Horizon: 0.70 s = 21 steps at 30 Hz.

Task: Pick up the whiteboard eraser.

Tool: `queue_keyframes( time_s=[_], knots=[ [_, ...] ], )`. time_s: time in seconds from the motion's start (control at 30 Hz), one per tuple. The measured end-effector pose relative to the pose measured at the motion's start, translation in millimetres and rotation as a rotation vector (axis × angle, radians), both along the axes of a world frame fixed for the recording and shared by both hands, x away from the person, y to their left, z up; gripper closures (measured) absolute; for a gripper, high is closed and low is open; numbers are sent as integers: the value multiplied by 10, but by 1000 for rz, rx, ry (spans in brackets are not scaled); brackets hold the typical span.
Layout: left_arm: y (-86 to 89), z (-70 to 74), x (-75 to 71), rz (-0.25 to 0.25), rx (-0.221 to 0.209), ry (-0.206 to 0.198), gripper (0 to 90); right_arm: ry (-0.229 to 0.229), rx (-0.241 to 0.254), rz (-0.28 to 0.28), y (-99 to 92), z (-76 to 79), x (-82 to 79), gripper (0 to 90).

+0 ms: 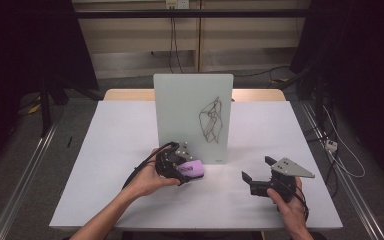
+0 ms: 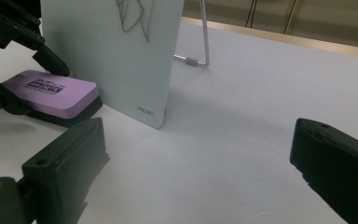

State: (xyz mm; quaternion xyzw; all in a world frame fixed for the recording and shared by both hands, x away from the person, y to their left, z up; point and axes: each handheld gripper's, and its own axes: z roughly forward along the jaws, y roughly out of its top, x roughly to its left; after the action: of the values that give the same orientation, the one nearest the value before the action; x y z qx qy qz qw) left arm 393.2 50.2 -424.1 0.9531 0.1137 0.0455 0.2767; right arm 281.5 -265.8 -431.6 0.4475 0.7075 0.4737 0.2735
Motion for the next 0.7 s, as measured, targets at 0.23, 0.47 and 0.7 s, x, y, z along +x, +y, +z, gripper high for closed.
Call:
queue_keyframes(
  time_s=[0.23, 0.47, 0.7],
  knots=[
    [-9, -33, 41, -9, 10, 21, 352, -1, -1, 1, -1, 1, 1, 32],
    [-17, -44, 71, -3, 3, 38, 358, 0, -3, 5, 3, 1, -2, 30],
    [-48, -42, 61, -16, 16, 22, 379, 0, -6, 9, 8, 1, -2, 30]
  ],
)
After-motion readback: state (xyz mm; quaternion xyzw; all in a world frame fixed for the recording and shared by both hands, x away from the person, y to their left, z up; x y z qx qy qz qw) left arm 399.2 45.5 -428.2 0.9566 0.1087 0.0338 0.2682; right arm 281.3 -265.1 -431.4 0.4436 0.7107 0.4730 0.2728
